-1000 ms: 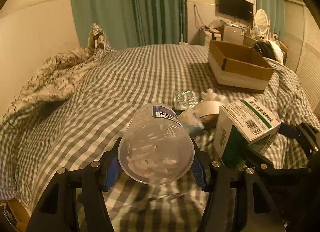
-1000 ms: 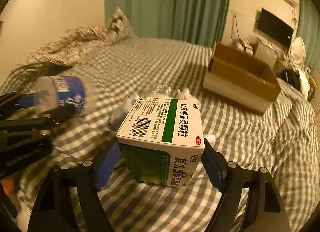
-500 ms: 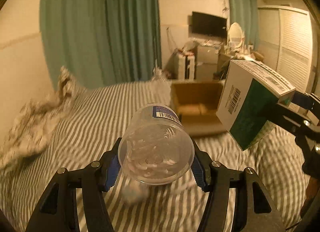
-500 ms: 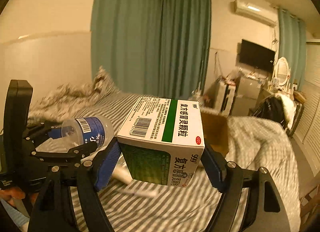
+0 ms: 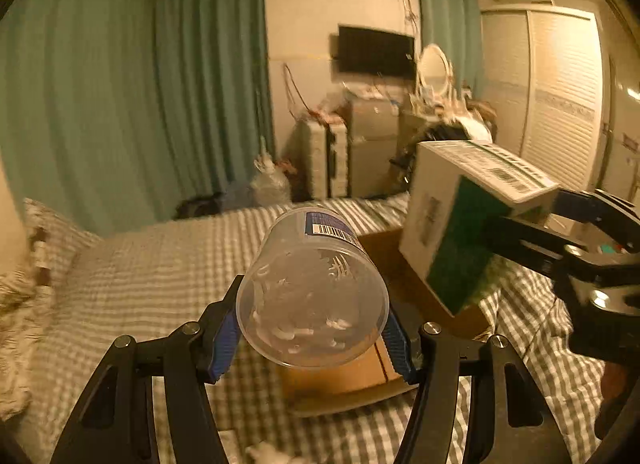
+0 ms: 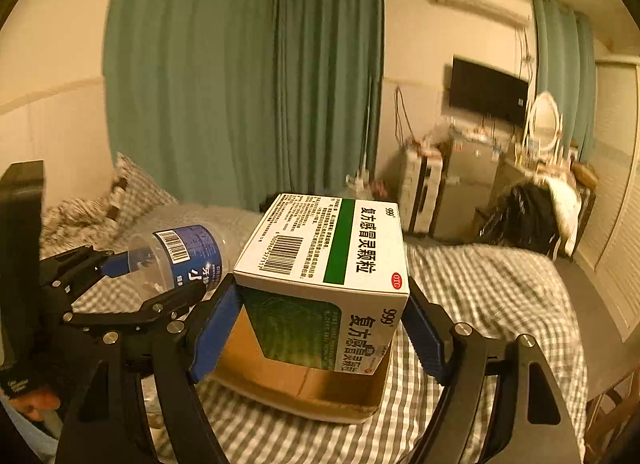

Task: Organize objects
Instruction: 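Carry the bottle into the cardboard box with the left tool while the right tool drops the medicine box in, then move both tools back toward the remaining items on the bed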

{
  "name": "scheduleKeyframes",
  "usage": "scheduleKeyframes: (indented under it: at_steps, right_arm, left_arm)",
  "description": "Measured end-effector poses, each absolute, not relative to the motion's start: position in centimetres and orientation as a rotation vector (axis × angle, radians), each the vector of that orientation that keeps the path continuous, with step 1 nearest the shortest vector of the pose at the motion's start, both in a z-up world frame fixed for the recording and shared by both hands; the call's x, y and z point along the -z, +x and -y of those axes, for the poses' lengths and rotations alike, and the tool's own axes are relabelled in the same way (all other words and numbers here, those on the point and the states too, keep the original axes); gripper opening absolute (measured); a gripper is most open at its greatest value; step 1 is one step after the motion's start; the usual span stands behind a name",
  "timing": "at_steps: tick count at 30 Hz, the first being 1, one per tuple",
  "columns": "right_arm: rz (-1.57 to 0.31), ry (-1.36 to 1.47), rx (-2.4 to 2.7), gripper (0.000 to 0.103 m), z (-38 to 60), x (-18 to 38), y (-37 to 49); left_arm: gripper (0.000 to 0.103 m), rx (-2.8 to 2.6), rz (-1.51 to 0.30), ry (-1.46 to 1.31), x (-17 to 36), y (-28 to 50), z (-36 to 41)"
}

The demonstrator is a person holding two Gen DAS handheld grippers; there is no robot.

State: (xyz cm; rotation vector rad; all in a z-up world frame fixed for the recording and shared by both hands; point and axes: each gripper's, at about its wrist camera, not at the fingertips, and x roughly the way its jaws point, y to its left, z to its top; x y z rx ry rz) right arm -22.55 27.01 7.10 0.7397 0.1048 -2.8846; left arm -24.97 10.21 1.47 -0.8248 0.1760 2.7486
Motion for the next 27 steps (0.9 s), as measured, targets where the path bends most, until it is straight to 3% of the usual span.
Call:
scheduleKeyframes:
  at_steps: [6, 11, 12, 16, 27]
  right_arm:
    - [-0.054, 0.914, 2.832, 0.078, -29.4, -1.5, -28.1]
    - [0.028, 0.952, 2.795, 0.083, -30.9, 0.0, -29.9]
    - [0.039, 0.955, 2.786, 0.088, -31.1, -0.1, -29.8]
    - [0.070, 0.899, 2.827, 0.091, -32.2, -1.9, -28.2]
    - [-0.042, 0.687, 2.866, 0.094, -30.0, -11.5, -16.6]
  left_arm:
    - [0.063, -2.660, -0.139, -1.048, 4.3, -30.1, -11.1]
    - [0.064, -2.644, -0.141, -1.093, 5.7, -30.5, -11.6]
    - [0.065, -2.640, -0.131, -1.093, 5.4, -30.4, -11.6]
    - [0.093, -2.686, -0.137, -1.040, 3.4, -29.0, -11.5]
    - [0.103, -2.792, -0.167, -0.836, -6.6, -20.4, -7.8]
